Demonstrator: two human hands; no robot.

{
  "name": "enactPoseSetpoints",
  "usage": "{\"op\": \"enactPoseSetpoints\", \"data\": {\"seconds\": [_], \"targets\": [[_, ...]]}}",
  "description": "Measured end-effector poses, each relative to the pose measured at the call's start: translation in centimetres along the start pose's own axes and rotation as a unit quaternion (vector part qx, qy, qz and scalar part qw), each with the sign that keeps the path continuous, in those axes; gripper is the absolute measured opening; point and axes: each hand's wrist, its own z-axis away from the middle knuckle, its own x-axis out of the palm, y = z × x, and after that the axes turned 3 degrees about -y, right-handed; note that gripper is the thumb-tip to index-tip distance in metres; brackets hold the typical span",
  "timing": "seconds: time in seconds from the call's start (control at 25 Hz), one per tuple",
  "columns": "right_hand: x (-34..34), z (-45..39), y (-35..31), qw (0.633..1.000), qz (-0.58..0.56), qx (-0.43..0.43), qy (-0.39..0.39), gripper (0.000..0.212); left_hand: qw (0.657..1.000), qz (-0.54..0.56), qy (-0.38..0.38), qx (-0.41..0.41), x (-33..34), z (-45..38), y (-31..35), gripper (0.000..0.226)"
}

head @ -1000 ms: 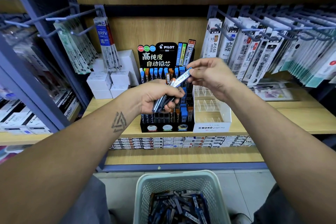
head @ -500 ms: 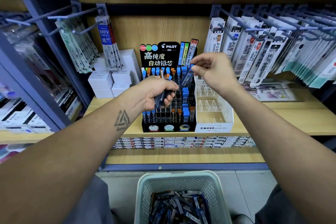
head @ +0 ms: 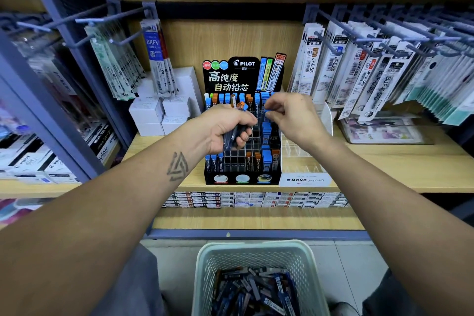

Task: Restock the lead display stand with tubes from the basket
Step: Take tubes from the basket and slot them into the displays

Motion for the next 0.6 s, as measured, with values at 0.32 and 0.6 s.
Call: {"op": "enactPoseSetpoints", "data": {"seconds": [0.32,0.6], "targets": [[0.1,0.1,0.2,0.995,0.096,0.003,-0.008,0.019,1.000,-0.002,-0.008,-0.001,-0.1,-0.1,0.0,0.007],[-0.7,-0.1,-2.2,0.951,-0.296,0.087,-0.031,0.021,0.996,-0.017,-0.085,-0.011,0.2,0.6,0.0,0.012]]}}
